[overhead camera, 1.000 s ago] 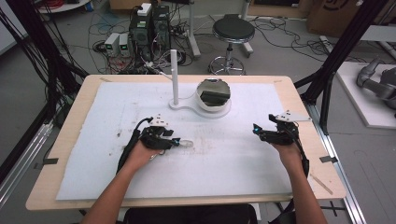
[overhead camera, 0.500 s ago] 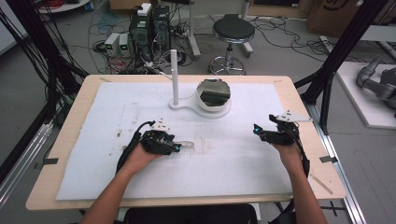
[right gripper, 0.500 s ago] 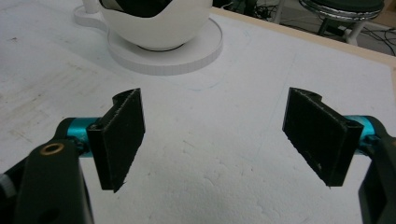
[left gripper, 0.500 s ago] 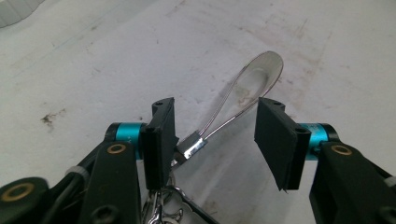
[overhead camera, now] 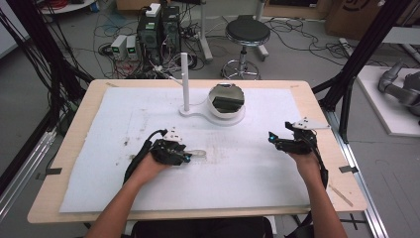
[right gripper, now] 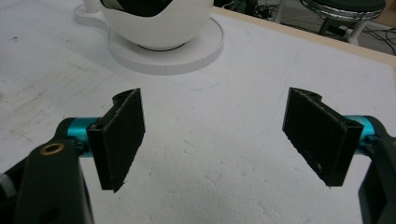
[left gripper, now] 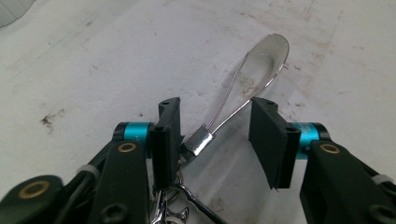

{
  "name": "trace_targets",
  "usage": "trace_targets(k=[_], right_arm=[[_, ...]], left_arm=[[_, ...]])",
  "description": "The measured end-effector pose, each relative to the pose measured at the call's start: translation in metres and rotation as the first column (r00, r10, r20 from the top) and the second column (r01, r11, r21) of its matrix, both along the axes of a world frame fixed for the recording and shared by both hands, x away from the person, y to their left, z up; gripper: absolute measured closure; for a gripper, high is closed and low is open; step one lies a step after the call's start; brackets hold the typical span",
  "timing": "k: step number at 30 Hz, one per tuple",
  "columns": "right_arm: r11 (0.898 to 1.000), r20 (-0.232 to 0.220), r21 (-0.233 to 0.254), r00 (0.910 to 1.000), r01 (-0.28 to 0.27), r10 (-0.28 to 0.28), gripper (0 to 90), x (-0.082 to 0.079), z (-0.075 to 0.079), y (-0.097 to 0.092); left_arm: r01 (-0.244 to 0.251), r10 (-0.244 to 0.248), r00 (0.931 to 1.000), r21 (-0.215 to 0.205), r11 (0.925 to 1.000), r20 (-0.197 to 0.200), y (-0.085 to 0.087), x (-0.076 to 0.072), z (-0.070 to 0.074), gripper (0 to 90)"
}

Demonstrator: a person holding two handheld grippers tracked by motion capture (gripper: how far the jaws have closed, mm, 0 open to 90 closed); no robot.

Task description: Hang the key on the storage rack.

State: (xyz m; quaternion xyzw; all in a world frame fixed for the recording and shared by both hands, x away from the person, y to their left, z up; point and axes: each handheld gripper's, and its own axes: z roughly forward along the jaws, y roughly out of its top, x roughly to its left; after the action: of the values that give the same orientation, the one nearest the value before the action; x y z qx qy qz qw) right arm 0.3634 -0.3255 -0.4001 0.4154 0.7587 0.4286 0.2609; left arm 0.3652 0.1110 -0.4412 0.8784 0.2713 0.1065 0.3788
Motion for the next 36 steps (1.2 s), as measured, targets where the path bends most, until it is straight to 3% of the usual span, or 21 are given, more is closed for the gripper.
trace_targets(k=[5,8,12,16,19,21,25,29,33,36], right_arm=[[1.000,0.000,0.001,1.0000,-0.003,0.003,21.3,0.000,0.000,0.000],[1.000,-0.001,-0.002,1.0000,-0.002,0.002,21.3,0.000,0.000,0.000],[1.000,-0.001,-0.001,1.0000,-0.001,0.001,21.4,0.000,0.000,0.001],[1.000,-0.003,0.005,1.0000,0.004,-0.004,21.3,0.000,0.000,-0.001],[1.000,0.001,0.008,1.0000,0.004,-0.004,21.3,0.000,0.000,-0.001],[1.000,-0.002,0.011,1.0000,0.006,-0.006,21.4,0.000,0.000,-0.002],[1.000,-0.001,0.014,1.0000,0.009,-0.009,21.4,-0.001,0.000,-0.003],[1.000,-0.001,0.015,0.9999,0.010,-0.010,21.4,-0.001,0.000,-0.003],[1.000,-0.002,0.016,0.9999,0.010,-0.010,21.4,-0.001,0.000,-0.003],[1.000,-0.001,0.019,1.0000,0.010,-0.010,21.4,-0.001,0.000,-0.003]], left_arm=[[0.021,-0.021,0.9997,0.020,0.9996,0.010,-0.001,-0.002,0.001,79.3],[0.022,-0.023,0.9995,0.054,0.9983,0.021,-0.004,-0.003,0.003,81.3],[-0.006,0.006,1.0000,0.041,0.9992,0.007,-0.004,-0.003,0.003,81.6],[-0.033,0.032,0.9993,-0.031,0.9990,-0.018,0.001,-0.001,0.004,81.6],[-0.058,0.054,0.9979,-0.120,0.9911,-0.036,0.009,0.001,0.007,81.6],[-0.075,0.067,0.9967,-0.194,0.9781,-0.046,0.016,0.001,0.011,81.6],[-0.110,0.096,0.9937,-0.354,0.9288,-0.059,0.030,0.002,0.023,81.6],[-0.116,0.105,0.9933,-0.436,0.8923,-0.048,0.042,0.004,0.038,81.6],[-0.106,0.111,0.9936,-0.490,0.8650,-0.018,0.051,0.006,0.055,81.6],[-0.103,0.119,0.9929,-0.532,0.8407,-0.004,0.057,0.010,0.066,81.6]])
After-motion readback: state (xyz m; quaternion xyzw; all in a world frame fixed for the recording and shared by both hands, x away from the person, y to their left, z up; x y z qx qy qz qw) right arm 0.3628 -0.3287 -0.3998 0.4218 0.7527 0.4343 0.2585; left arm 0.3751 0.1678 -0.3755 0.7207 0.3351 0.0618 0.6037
